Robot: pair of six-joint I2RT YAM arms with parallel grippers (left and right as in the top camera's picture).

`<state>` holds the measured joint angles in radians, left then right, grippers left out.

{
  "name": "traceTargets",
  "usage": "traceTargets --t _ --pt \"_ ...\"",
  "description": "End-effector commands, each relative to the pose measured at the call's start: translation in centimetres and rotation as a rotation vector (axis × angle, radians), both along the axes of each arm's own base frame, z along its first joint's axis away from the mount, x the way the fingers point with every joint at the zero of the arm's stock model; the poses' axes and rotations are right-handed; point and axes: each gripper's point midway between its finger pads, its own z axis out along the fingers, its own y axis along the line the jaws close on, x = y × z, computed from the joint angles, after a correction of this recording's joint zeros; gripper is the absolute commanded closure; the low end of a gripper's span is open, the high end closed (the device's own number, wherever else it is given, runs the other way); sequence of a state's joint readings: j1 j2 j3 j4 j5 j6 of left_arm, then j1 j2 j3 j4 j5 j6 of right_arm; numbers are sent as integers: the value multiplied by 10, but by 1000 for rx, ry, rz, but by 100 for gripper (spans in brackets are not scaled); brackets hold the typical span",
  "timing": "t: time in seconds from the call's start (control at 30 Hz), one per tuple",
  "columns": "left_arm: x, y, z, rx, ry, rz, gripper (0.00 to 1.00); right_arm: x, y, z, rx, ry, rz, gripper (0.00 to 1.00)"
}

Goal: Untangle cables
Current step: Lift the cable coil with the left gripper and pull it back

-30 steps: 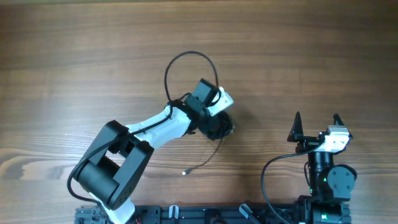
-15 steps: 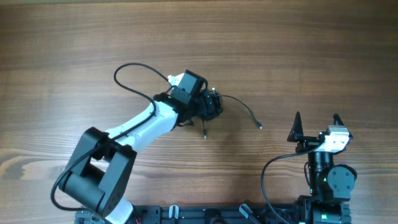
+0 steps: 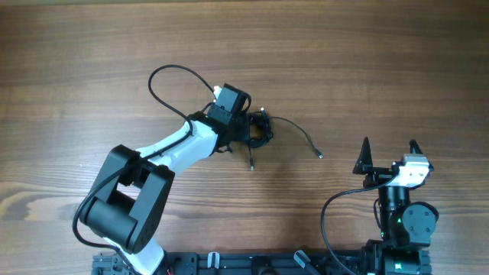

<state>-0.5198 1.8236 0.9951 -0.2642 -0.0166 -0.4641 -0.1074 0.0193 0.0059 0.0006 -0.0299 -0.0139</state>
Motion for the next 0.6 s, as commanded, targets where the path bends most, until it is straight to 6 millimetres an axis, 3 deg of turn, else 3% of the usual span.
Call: traceTargets --t 0.0,0.13,0.27,0.4,0.47,0.53,0.57 --pt "4 -3 -5 0 -7 -15 56 0 3 2 -13 -9 18 0" --pt "-1 0 -22 22 33 -15 74 0 3 2 -13 -9 18 0" --pt "1 7 -25 54 27 1 96 0 3 2 -13 -9 18 0" --pt "2 8 -23 59 19 4 96 0 3 2 -13 -9 18 0" --pt "6 16 -9 85 3 25 96 0 3 2 -13 -9 18 0" --pt "10 28 29 88 -30 60 96 0 3 2 -13 -9 18 0" --pt "11 35 58 62 -68 83 96 0 3 2 -13 -9 18 0"
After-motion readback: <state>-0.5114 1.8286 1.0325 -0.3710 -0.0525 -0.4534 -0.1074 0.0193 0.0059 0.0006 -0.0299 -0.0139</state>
